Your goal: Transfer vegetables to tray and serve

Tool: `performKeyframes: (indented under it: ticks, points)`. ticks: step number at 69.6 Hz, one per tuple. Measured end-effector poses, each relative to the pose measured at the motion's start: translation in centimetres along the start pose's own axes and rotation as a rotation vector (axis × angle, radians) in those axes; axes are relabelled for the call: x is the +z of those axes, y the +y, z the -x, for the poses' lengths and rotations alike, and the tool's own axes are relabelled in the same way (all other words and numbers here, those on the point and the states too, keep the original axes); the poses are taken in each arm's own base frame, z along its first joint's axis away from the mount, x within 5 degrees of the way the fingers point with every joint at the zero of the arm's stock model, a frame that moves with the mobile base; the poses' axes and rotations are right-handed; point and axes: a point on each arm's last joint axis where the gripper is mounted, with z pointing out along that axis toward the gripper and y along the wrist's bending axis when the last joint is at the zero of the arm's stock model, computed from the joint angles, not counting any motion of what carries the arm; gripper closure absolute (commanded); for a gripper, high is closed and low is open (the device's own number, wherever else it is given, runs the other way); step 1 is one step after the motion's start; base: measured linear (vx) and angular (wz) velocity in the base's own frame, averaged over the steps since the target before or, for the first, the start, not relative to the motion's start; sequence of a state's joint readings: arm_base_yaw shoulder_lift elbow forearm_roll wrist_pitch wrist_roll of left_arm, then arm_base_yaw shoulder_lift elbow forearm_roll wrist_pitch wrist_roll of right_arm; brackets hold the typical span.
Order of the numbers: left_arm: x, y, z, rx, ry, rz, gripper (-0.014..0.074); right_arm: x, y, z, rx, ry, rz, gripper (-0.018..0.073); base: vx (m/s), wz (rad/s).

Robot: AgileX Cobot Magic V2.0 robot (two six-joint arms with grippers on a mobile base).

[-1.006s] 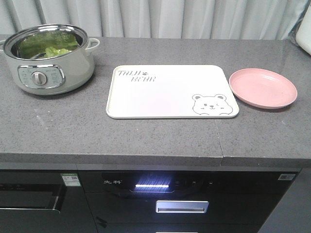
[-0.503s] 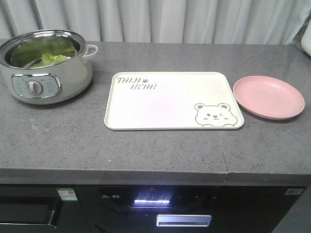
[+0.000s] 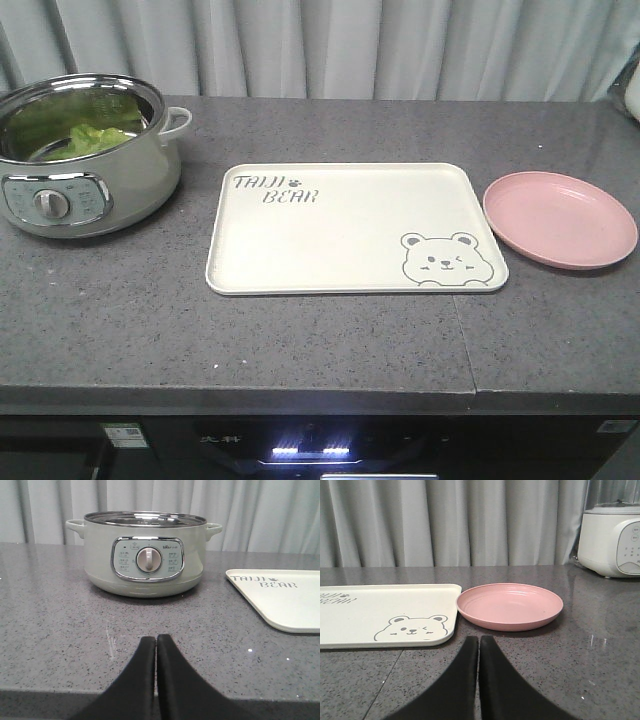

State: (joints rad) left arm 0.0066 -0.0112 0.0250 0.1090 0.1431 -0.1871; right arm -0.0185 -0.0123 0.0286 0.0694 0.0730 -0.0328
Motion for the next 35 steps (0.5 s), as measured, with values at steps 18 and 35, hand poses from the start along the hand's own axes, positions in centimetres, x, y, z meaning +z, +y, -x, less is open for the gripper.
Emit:
performKeyframes:
  ticks: [18,35]
  points:
    - [0.00,0.00,0.00,0.000,0.000,0.000,0.0604,0.00,0.00,0.00,0.000,0.000,0.000,0.0564,0.06,-0.02]
    - [0.00,0.00,0.00,0.000,0.000,0.000,0.0604,0.00,0.00,0.00,0.000,0.000,0.000,0.0564,0.05,-0.02]
